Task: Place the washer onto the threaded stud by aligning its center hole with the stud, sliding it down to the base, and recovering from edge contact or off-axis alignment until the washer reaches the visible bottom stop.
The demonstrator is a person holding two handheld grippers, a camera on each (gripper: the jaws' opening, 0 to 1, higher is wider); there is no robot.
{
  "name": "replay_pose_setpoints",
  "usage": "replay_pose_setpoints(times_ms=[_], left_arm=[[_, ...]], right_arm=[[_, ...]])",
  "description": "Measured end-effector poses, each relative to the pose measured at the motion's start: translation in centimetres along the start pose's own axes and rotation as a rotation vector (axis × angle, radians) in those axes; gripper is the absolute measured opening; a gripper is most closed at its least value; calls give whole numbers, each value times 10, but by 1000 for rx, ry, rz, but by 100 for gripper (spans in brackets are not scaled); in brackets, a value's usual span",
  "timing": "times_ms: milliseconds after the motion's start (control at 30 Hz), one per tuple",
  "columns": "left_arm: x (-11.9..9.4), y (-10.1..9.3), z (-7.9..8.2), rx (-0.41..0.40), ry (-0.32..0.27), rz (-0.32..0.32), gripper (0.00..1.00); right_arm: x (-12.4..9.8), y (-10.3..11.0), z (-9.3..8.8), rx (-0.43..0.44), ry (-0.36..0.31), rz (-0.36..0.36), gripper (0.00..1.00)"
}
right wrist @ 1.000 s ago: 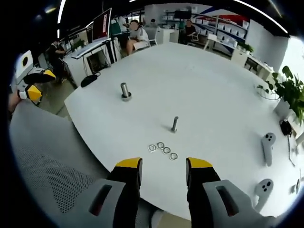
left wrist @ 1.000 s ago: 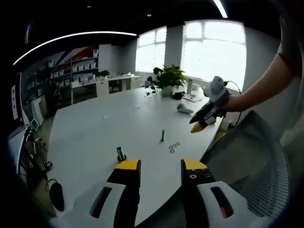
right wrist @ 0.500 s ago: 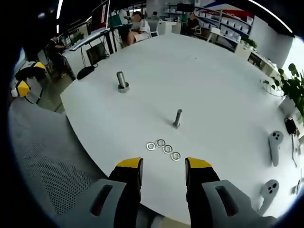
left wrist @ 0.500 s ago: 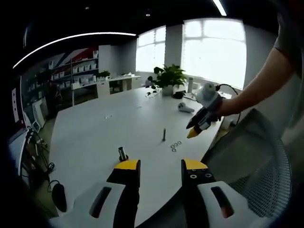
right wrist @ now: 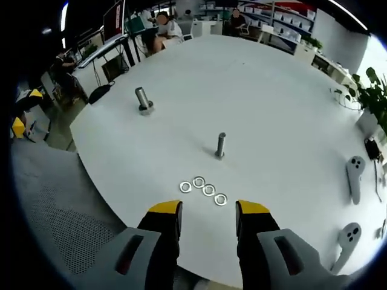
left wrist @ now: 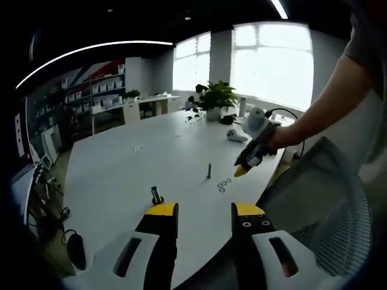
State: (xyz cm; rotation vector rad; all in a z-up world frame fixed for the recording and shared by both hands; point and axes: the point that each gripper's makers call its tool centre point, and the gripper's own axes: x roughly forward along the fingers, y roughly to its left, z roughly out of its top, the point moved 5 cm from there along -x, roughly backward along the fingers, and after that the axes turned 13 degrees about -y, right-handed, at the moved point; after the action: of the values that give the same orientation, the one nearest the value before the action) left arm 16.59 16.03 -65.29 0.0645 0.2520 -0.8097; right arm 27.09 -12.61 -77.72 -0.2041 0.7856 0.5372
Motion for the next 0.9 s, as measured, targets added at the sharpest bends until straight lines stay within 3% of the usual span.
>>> replay_pose_setpoints(times_ms=[267, 733, 900], left_arm=[[1, -1, -1, 2, 7, -10, 34], [0, 0, -2, 4, 13, 0, 33], [1, 0, -2, 4, 16, 0, 33]], right_arm=[[11, 6, 1, -54, 32, 23, 37], [23, 7, -5, -59, 65, 29, 36], [32, 16, -6, -47, 80, 56, 31]])
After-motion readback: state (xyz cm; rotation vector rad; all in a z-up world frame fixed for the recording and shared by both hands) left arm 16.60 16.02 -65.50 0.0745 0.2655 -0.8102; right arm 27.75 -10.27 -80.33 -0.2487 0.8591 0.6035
